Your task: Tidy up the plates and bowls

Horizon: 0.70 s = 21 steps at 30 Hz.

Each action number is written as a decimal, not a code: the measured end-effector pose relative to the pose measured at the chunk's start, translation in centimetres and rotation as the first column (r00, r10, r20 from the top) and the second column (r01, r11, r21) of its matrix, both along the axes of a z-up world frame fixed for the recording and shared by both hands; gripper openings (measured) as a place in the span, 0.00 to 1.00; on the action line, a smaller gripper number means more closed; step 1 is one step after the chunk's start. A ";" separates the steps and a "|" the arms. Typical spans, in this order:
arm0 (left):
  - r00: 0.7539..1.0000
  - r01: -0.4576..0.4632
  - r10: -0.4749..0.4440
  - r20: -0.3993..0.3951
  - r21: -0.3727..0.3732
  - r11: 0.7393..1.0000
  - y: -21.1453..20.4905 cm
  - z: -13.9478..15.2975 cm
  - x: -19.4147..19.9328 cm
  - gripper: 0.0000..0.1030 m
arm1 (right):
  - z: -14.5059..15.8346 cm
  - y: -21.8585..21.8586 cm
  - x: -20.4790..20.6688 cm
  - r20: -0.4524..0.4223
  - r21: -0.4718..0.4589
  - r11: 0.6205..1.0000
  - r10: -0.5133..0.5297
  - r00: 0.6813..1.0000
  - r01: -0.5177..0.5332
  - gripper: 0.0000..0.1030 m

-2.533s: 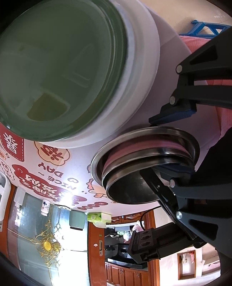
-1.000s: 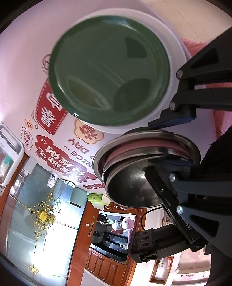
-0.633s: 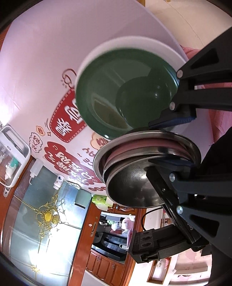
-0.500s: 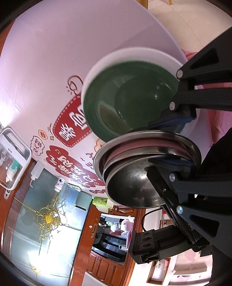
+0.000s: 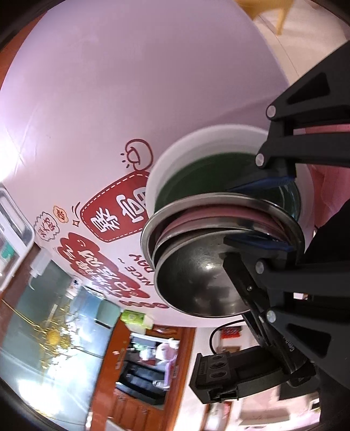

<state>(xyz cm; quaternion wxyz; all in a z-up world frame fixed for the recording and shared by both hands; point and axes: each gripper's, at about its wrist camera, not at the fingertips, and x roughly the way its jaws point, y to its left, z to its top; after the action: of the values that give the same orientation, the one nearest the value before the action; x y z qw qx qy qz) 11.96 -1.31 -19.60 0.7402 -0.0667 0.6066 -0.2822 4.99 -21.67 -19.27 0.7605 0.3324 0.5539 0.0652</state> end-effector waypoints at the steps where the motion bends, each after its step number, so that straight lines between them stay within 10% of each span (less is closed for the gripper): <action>1: 1.000 -0.012 0.012 -0.008 0.002 1.000 -0.1 -0.2 0.0 0.49 | -0.1 -0.1 0.3 -0.005 -0.007 1.000 0.019 1.000 -0.019 0.30; 21: 0.971 -0.218 0.220 -0.088 0.030 0.975 -1.5 -2.1 -2.1 0.50 | -0.4 -1.3 3.0 -0.072 -0.074 0.954 0.285 0.956 -0.290 0.30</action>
<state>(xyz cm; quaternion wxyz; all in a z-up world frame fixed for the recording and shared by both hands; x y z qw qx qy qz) 9.89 -2.77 -21.66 0.7391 -0.1384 0.6315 -0.1892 8.03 -22.99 -19.67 0.7392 0.2177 0.6213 0.1419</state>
